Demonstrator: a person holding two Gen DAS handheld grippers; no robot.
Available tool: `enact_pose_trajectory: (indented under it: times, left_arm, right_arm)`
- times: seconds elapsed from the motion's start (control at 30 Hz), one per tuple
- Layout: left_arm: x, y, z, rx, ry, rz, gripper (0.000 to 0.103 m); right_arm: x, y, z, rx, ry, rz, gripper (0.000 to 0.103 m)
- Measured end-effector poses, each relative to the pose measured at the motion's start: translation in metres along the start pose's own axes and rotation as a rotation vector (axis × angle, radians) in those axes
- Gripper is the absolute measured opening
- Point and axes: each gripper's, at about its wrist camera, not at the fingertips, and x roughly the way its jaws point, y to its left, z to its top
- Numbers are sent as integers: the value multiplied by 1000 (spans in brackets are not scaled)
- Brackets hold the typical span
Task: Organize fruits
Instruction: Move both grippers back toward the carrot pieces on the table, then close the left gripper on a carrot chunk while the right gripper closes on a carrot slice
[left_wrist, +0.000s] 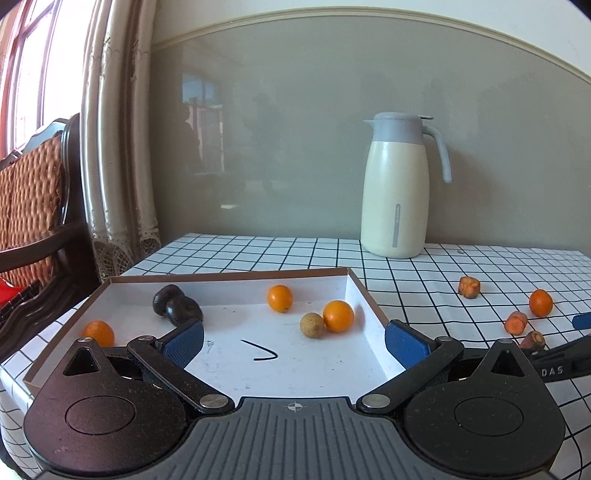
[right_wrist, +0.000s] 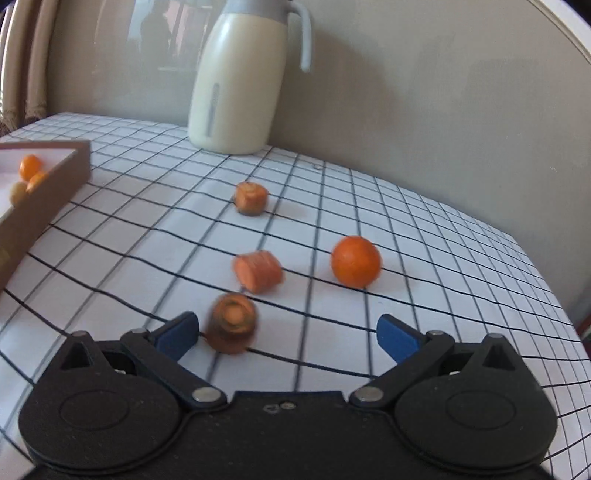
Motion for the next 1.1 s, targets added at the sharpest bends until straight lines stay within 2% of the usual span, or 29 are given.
enact_pose_trajectory:
  times: [0.2,0.47,0.53,0.63,0.7,0.8,0.93,1.1]
  left_arm:
    - [10,-17,4,-12,-3,-42,103]
    - [19,-70,2,48,12,-147,103]
    - [20,-83,2,60,10,-166,103]
    - [21,-96,2,75,2,-181,103]
    - [23,-102,1,82,8,-186,103]
    - [27,-106,0,89,14,-183,103]
    - [33,-105,-1,96,24,-180,103]
    - [46,-118,1,94,44,-197,103]
  right_arm:
    - [1,-35,-8,61,19,-45,97]
    - [-3,-76,-26,101,27,-98,97]
    - [-8,-84,-29,130,21,-59,97]
    - [-20,-72,-30,64,-47,12,97]
    - [-18,-64,-27,47,-49,46,97]
    - [-4,-58,-18,56,-18,-26,97]
    - [4,-64,-14,106,6,-43,97]
    - [5,-78,-21,118,4,-108,97]
